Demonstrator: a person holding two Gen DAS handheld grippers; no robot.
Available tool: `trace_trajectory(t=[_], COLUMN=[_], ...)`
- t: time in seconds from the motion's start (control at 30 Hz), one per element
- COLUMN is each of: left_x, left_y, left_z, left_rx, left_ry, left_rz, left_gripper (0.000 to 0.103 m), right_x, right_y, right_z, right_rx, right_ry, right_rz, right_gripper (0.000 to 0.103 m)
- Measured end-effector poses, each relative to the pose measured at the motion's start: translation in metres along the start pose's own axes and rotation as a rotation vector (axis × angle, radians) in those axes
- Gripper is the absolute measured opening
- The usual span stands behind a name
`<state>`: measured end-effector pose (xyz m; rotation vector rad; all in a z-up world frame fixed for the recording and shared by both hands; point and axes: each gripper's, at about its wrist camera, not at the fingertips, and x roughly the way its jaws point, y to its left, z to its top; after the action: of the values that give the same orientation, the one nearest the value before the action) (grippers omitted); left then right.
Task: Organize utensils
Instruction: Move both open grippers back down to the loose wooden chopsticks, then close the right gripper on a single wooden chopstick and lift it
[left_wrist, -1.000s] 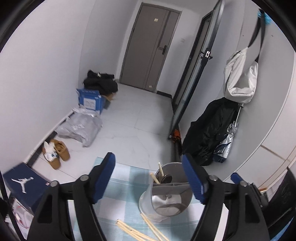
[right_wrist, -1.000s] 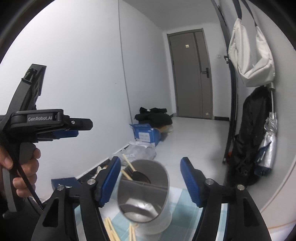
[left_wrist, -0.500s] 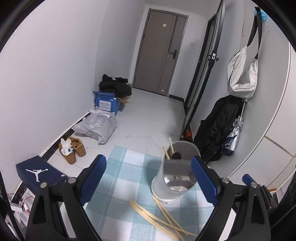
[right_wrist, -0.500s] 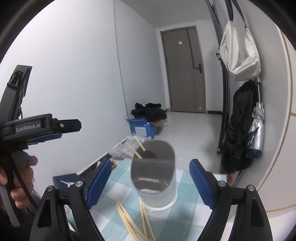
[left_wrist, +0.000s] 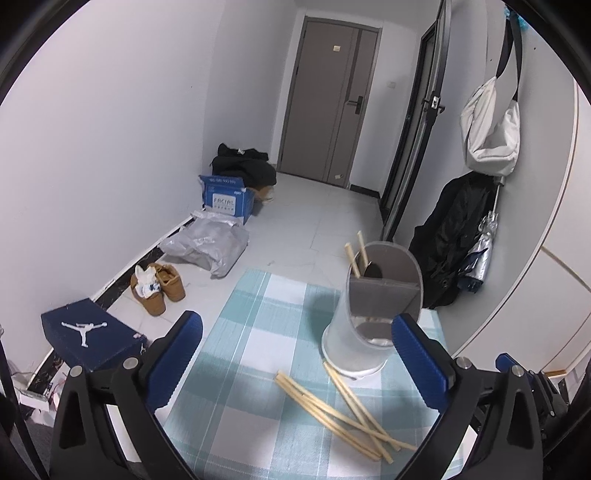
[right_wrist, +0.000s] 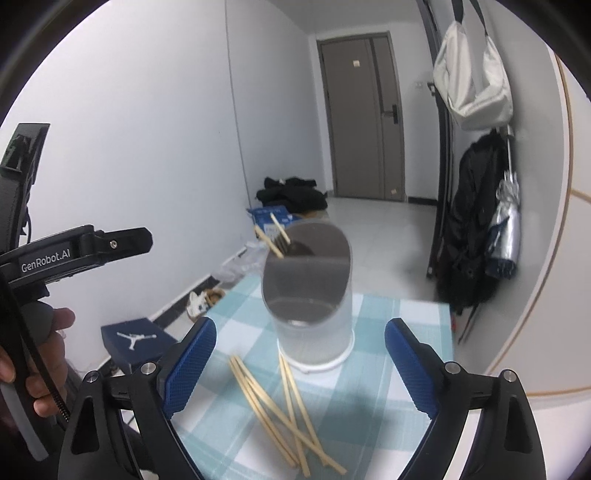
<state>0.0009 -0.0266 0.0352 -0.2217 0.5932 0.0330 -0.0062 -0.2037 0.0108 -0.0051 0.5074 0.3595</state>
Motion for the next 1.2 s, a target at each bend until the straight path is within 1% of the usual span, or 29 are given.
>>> trace_trajectory(t=[0.2,0.37,0.43,0.5,0.6,0.7,0.77,0.8,0.87,0.9,0.93,1.0,1.03,1.07,1.13,1.17,1.2], left_x=[0.020,0.036,0.042,0.050,0.059,0.067,0.071,0.073,0.076,0.077,0.078,0.082,0.083,0.083,0.085,0.085,0.086], left_y=[0.015,0.025,0.030,0.035,0.041,0.047,0.051,0.053,0.057,0.059,0.060,0.064,0.065,0.066,0.069,0.069,0.071], left_z=[-0.020,-0.038,-0.043,-0.044,-0.045,-0.045,-0.044,-0.043,-0.042,-0.041,-0.041,-0.040,-0.040,-0.039,-0.038,-0.038,-0.037], left_rx=[-0.033,-0.058,-0.080,-0.110,-0.133,-0.154,-0.175,-0.179,-0.189,-0.200,-0.206,-0.223,-0.231,-0.234,-0.240,-0.244,-0.249], left_ry=[0.053,0.127,0.156,0.193,0.227,0.261,0.277,0.281,0.285,0.289,0.293,0.303,0.305,0.307,0.310,0.310,0.311], left_rz=[0.025,0.000,0.009,-0.005,-0.001,0.001,-0.002,0.001,0.009,0.014,0.015,0.017,0.020,0.023,0.030,0.030,0.030], left_gripper=[0.101,0.101,0.101,0.101,0.101,0.101,0.101,0.101,0.101,0.101,0.101,0.101,0.101,0.101,0.101,0.101,0.101], right_x=[0.013,0.031,0.040,0.049,0.064,0.081,0.094,0.101,0.118,0.125,0.134,0.145,0.151,0.156,0.158,0.160,0.161], right_y=[-0.001,-0.001,-0.003,-0.004,-0.005,-0.003,-0.003,-0.003,-0.003,-0.003,-0.003,-0.004,-0.005,-0.005,-0.005,-0.004,-0.002], right_z=[-0.022,-0.037,-0.044,-0.049,-0.055,-0.057,-0.059,-0.061,-0.064,-0.066,-0.067,-0.070,-0.072,-0.074,-0.072,-0.071,-0.071], right_rx=[-0.012,-0.038,-0.034,-0.027,-0.029,-0.049,-0.065,-0.078,-0.107,-0.119,-0.137,-0.164,-0.178,-0.190,-0.199,-0.215,-0.228], right_ry=[0.088,0.186,0.227,0.265,0.321,0.372,0.407,0.426,0.478,0.499,0.524,0.555,0.575,0.598,0.595,0.608,0.615], right_rz=[-0.015,-0.018,-0.021,-0.017,-0.013,-0.008,-0.002,-0.003,-0.014,-0.012,-0.012,-0.015,-0.013,-0.008,0.014,0.026,0.042], right_gripper=[0.093,0.093,0.093,0.093,0.090,0.083,0.070,0.067,0.058,0.057,0.053,0.044,0.036,0.034,0.032,0.031,0.028])
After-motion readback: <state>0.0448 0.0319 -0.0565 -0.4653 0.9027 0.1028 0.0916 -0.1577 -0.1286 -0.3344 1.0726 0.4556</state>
